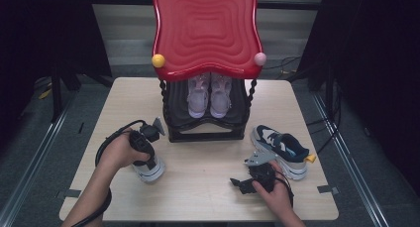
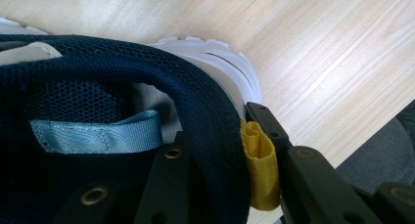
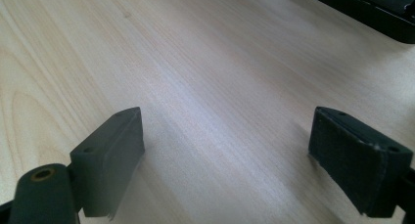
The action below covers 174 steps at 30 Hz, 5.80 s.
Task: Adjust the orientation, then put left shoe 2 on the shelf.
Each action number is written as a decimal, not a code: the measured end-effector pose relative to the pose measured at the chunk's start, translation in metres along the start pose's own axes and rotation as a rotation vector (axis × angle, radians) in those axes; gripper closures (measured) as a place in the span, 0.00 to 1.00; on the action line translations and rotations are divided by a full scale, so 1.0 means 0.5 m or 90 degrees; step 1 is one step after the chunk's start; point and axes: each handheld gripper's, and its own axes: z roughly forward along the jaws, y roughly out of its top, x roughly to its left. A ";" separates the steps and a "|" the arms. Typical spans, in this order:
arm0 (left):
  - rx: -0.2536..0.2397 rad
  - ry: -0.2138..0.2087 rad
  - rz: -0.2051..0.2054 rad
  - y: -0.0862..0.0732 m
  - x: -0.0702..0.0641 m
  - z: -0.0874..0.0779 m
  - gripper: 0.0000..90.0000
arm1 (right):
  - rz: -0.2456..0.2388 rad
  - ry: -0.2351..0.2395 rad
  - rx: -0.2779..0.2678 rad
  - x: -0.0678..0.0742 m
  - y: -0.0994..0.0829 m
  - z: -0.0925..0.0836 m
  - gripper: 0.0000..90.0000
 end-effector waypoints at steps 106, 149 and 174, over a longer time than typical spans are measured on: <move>-0.100 0.341 0.269 0.078 -0.274 -0.613 0.81 | 0.000 -0.001 0.000 0.000 0.000 0.000 0.14; -0.095 0.415 0.431 0.295 -0.281 -0.567 0.80 | -0.004 0.003 -0.001 0.001 0.000 0.000 0.14; -0.097 0.412 0.432 0.343 -0.245 -0.549 0.77 | -0.005 0.003 -0.001 0.000 0.000 0.000 0.14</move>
